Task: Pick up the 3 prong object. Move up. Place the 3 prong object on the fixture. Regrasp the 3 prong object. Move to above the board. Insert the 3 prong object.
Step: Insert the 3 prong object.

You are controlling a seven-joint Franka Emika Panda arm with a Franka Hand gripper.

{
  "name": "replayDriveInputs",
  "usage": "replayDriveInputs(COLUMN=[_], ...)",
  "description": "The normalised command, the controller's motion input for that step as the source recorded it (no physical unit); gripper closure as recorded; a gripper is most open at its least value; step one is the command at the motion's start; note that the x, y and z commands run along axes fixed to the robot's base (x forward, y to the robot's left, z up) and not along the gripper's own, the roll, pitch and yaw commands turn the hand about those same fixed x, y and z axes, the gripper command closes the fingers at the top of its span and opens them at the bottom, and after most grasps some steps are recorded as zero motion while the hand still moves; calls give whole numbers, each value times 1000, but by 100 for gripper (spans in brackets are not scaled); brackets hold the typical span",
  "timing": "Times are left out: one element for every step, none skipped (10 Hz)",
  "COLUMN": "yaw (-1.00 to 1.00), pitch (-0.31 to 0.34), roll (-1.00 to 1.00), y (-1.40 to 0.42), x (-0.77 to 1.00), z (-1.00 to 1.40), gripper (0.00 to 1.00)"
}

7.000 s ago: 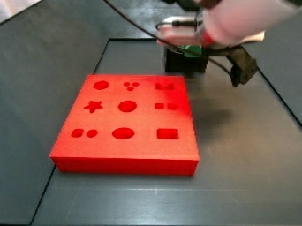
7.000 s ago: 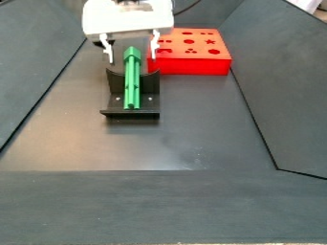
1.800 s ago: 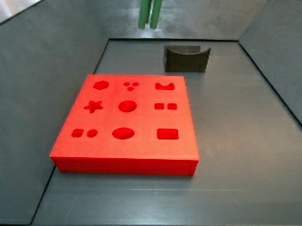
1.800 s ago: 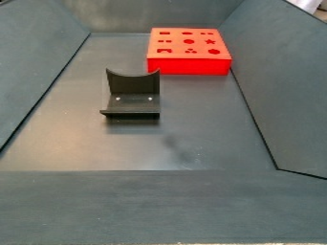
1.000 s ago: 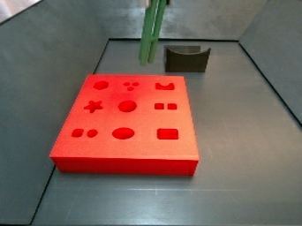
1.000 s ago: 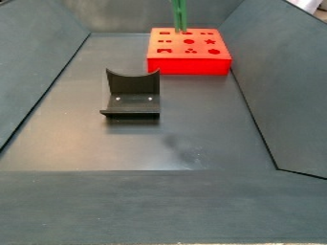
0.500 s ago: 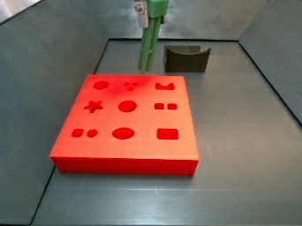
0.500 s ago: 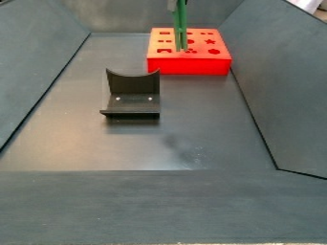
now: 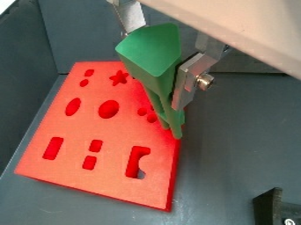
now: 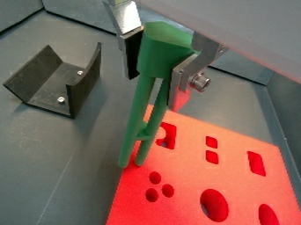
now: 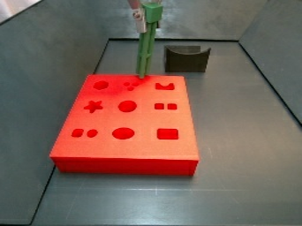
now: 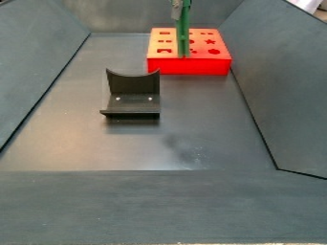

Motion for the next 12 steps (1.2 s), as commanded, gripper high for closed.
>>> replayDriveInputs(yaw=[0,0,91,63,-77,-77,-54,-6,0,0,0,0], pitch=[-153,-294,-183,-50,-36,-163,-229,-276,-303,-236,-166,-71], roll=[-216,-366,-213,0,13,-13,-14,0,57,0,0,0], y=[0,17,26,-160,-249,-77,-43,-26,-143,-206,-226,-180], x=[-17,0,0,0,131,0,-100,-357,-406,-286,-140,-14], z=[-271,-214,-246,0,640,1000,897,-3,-626,-634,-374,-69], gripper=[100,100,100,100,100,100,100,100,100,100,100,100])
